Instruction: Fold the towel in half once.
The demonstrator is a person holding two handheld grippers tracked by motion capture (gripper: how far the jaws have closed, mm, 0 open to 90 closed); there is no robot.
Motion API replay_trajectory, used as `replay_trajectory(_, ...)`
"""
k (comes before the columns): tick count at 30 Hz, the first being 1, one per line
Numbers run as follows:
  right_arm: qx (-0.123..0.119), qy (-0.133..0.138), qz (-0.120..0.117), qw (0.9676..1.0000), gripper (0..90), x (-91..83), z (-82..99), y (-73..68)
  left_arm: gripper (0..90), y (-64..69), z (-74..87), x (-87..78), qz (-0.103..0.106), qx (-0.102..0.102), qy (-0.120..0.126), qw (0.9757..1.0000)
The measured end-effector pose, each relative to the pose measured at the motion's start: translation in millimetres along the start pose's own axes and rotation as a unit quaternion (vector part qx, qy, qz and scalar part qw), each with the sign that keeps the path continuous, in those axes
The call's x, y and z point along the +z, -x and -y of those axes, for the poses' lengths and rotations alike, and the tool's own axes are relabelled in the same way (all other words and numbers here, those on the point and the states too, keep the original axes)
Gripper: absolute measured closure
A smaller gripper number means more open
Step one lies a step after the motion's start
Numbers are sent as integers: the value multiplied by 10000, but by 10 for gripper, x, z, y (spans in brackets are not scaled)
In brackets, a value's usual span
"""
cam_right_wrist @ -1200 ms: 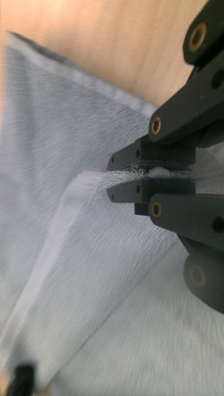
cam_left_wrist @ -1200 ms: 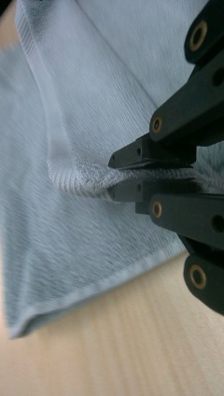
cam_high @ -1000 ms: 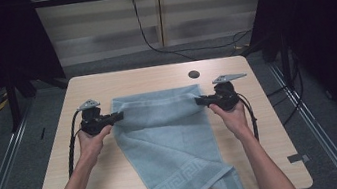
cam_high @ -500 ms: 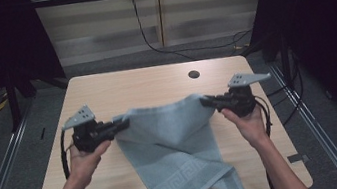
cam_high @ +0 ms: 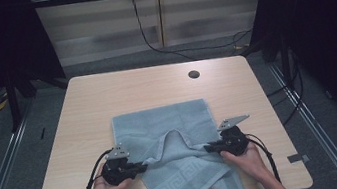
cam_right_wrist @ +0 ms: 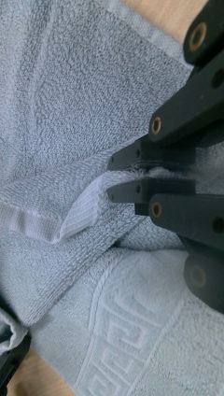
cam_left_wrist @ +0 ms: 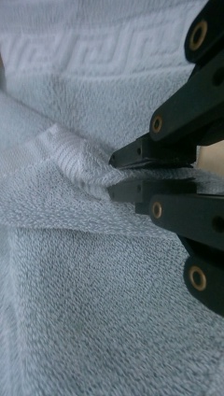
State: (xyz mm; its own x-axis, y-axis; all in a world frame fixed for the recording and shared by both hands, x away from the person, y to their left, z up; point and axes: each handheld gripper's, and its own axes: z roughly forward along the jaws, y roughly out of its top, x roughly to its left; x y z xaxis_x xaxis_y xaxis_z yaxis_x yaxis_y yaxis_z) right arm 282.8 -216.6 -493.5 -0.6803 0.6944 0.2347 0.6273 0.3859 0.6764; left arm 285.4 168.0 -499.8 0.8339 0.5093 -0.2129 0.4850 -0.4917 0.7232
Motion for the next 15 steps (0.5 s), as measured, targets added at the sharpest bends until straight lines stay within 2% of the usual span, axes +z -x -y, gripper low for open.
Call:
replay_trajectory(1, 65, 35, -35, 10000, 851, 14, 3, 18, 848, -8, -8, 11, -40, 95, -1, 9999)
replay_trajectory(3, 54, 81, -16, 10000, 851, 29, -10, 59, 849, -51, -35, 8, -174, 156, -68, 9997)
replay_trajectory(4, 54, 81, -16, 10000, 851, 29, -10, 59, 850, -51, -35, 8, -174, 156, -68, 9997)
replay_trajectory(5, 46, 93, 4, 9999, 851, 43, -34, 102, 851, -127, -46, 6, -198, 110, -54, 9997)
replay_trajectory(7, 43, 93, 42, 9999, 851, 51, -47, 114, 851, -162, -49, -1, -241, 72, -45, 9997)
replay_trajectory(10, -123, 27, 187, 9997, 852, 116, -147, 147, 851, -282, -78, 1, -355, 52, -37, 9994)
replay_trajectory(12, -99, 64, 236, 9997, 851, 179, -213, 189, 851, -376, -134, 25, -463, -48, -45, 9989)
replay_trajectory(13, -69, 101, 230, 9997, 851, 213, -250, 223, 851, -376, -134, 25, -463, -48, -45, 9989)
replay_trajectory(14, -33, 106, 263, 9996, 851, 244, -291, 250, 851, -513, -190, 55, -489, -218, -2, 9986)
replay_trajectory(15, 3, 150, 287, 9995, 851, 281, -327, 277, 850, -586, -213, 69, -523, -335, 38, 9981)
